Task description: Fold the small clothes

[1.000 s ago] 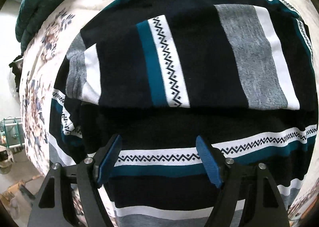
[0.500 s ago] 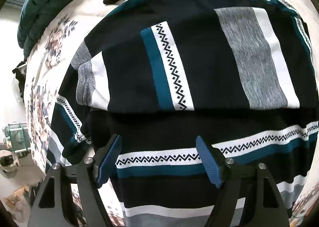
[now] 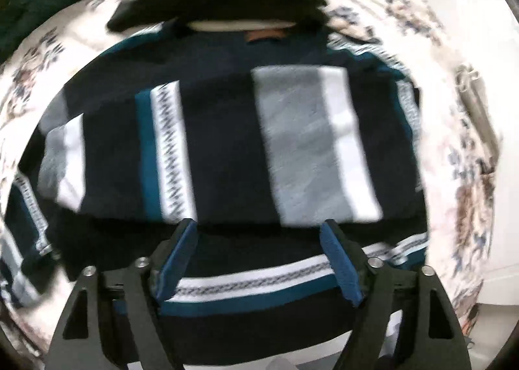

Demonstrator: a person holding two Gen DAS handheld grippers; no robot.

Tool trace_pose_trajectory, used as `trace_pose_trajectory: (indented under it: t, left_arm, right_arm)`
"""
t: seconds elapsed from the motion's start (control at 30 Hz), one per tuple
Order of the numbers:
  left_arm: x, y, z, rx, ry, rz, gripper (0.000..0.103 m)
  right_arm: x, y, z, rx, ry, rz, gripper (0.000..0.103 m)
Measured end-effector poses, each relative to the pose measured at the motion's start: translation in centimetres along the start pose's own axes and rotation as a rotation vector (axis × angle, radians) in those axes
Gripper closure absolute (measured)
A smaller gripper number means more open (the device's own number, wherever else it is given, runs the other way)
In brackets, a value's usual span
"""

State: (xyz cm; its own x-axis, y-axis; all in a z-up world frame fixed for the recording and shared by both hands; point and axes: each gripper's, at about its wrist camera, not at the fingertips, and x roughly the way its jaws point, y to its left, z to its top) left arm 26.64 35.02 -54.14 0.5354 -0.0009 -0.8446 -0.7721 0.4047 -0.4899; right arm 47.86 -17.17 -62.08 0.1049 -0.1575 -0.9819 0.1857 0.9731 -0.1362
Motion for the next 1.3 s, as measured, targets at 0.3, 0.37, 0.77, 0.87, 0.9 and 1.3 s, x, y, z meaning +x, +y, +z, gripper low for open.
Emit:
trace_pose_trajectory:
  t: [0.3, 0.37, 0.77, 0.87, 0.9, 1.3]
  left_arm:
    - [-4.7, -23.9, -11.9, 0.548, 0.012, -0.201, 0.097]
    - [-3.9, -29.0, -17.0, 0.621, 0.077, -0.272, 0.097]
    - [1.2, -42.0, -41.4, 0.932, 0.383, -0.344, 0.042]
    - [0.4, -41.0, -39.9, 0.935, 0.322, -0.291, 0.021]
    - [0.1, -40.1, -38.7, 0.938, 0.283, -0.256, 0.012]
    - [1.2, -25.5, -24.6, 0.872, 0.045, 0.249, 0.001]
  right_arm:
    - [0.8, -9.0, -0.8, 0.107, 0.015, 0.093, 0.017]
    - [0.9, -11.9, -1.6, 0.126, 0.023, 0.094, 0.017]
    - [2.8, -29.3, -5.4, 0.291, 0.041, 0.187, 0.017]
    - [2.8, -30.5, -4.8, 0.335, 0.046, 0.312, 0.017]
    - [2.5, -30.3, -4.3, 0.343, 0.043, 0.357, 0.017]
    - [7.3, -20.5, 5.8, 0.269, 0.087, 0.506, 0.021]
